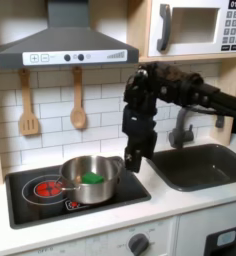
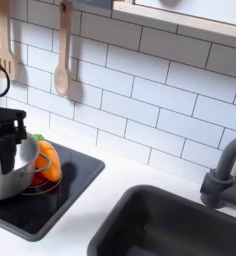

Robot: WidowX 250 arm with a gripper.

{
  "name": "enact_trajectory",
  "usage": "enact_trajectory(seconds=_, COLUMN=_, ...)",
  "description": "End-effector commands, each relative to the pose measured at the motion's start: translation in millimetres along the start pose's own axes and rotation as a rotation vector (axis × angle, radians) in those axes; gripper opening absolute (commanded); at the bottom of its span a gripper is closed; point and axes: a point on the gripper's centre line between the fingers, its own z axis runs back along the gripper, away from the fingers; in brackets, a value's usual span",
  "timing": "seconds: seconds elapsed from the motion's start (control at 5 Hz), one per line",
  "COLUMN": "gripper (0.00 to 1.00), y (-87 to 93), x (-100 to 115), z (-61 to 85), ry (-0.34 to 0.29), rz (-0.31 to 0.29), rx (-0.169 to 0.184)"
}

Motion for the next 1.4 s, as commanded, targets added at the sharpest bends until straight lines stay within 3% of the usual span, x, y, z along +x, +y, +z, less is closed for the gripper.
enact_trajectory(seconds=0.0, gripper=1.0, y=9.7, x=16.8, z=-9.9, ry=0.025, rz=0.054, rx=0.004)
enact_trajectory(seconds=0.8, gripper=1.0, y=29.4, x=51.3, z=-20.2, ry=0.029, rz=0.153, rx=0.023)
enact_trajectory(seconds=1.2, gripper=1.0, y=40.8, x=58.5, z=-27.2, ry=0.026, rz=0.178, rx=0.051)
